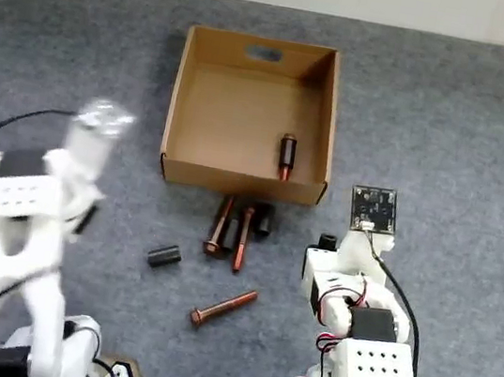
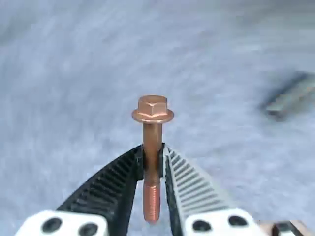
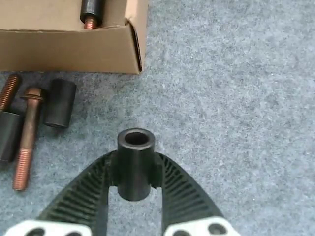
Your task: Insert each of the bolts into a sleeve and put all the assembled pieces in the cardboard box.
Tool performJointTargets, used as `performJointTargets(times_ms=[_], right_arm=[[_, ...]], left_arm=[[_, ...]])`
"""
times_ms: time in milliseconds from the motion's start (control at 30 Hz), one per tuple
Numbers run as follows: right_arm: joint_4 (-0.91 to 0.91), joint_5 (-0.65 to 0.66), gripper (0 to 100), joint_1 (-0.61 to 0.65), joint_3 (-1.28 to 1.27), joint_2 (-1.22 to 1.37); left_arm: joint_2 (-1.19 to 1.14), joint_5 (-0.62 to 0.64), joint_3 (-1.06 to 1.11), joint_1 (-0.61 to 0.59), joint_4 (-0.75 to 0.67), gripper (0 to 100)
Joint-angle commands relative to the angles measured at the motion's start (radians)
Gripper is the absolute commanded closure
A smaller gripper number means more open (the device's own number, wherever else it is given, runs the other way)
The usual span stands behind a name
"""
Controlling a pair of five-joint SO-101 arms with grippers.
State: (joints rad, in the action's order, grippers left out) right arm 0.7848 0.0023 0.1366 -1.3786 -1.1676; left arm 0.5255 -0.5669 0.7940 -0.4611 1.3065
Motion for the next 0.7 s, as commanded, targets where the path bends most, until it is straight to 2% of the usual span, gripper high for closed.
performJointTargets(times_ms=[0,100,200,367,533,667], right_arm=[[-0.018,-0.008,99.2,-0.010,0.002,-0.013],[-0.018,-0.008,99.2,-0.010,0.002,-0.013],[-0.016,-0.008,99.2,-0.010,0.001,-0.013],[-0.016,-0.008,99.2,-0.010,0.001,-0.013],[-0.016,-0.008,99.2,-0.010,0.001,-0.013],[-0.018,-0.008,99.2,-0.010,-0.016,-0.013]], left_arm=[[-0.012,-0.008,0.068,-0.193,-0.140,97],[-0.030,-0.021,0.122,-0.275,-0.216,97],[-0.056,-0.095,0.156,-0.311,-0.242,96],[-0.127,-0.110,0.156,-0.312,-0.247,96],[-0.226,-0.107,0.154,-0.306,-0.374,96],[-0.282,-0.107,0.102,-0.309,-0.353,88]])
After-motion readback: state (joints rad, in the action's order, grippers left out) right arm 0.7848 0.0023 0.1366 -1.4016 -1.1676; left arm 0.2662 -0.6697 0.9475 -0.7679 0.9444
